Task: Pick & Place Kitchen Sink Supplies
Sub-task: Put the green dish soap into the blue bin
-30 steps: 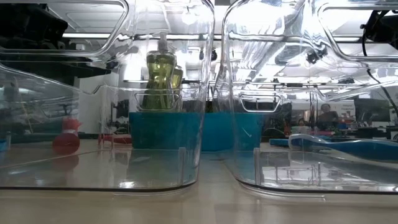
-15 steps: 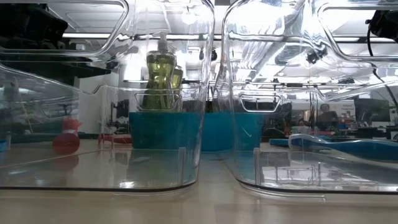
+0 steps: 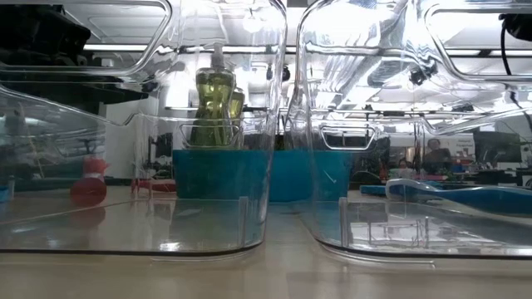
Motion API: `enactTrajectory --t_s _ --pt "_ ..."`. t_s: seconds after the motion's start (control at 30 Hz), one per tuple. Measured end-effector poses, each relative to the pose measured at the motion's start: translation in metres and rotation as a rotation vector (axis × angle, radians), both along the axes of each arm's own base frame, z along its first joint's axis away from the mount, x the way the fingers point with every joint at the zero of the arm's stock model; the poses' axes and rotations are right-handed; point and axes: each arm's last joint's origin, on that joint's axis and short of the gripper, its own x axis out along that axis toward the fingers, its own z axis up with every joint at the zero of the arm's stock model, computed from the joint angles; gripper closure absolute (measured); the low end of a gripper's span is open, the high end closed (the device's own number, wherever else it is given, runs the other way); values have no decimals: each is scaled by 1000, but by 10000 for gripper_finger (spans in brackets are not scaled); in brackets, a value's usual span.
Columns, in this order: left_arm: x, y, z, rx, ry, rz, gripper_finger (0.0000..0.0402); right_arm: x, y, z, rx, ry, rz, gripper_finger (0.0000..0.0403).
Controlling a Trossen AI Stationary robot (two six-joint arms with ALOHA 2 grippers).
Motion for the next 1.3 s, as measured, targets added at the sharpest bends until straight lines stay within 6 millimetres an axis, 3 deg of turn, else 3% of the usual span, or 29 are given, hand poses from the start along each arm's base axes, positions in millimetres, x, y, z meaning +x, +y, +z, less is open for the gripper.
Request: enactTrajectory --t_s 0.8,1.3 --pt "0 0 0 0 0 0 57 3 0 -2 -34 19 27 137" --pt "0 0 0 0 0 0 57 4 -4 -3 -77 -33 -45 149"
